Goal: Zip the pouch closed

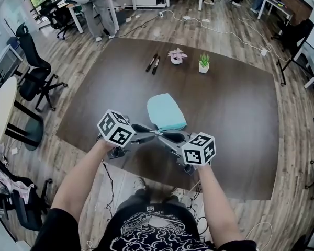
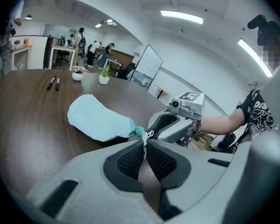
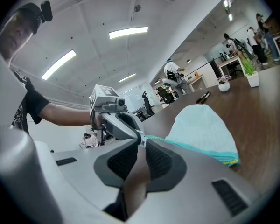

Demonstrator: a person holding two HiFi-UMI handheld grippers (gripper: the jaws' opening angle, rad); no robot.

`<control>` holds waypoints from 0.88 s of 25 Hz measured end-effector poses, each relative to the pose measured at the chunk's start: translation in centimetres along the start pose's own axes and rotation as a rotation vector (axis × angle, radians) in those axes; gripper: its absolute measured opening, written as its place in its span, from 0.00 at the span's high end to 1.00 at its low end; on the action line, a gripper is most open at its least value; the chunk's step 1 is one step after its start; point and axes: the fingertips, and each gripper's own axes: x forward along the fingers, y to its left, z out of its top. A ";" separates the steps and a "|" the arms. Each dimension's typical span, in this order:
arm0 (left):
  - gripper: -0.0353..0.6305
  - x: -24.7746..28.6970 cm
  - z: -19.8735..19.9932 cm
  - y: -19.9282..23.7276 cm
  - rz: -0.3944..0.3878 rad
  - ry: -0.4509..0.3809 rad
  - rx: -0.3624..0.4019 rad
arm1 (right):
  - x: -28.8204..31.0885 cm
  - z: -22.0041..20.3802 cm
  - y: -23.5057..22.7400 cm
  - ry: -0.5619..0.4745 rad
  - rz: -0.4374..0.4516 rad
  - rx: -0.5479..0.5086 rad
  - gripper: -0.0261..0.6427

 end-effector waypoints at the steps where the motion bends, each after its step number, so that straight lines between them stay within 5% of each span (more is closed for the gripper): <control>1: 0.91 0.0 0.1 0.0 0.001 0.000 0.003 | 0.0 0.0 -0.1 -0.001 -0.009 -0.001 0.89; 17: 0.91 0.1 -0.3 0.1 0.028 -0.003 0.000 | 0.2 -0.6 -0.6 -0.007 -0.097 0.017 0.96; 22: 0.91 0.0 -0.8 0.5 0.090 -0.010 0.000 | 0.6 -0.9 -0.7 -0.012 -0.147 0.065 0.96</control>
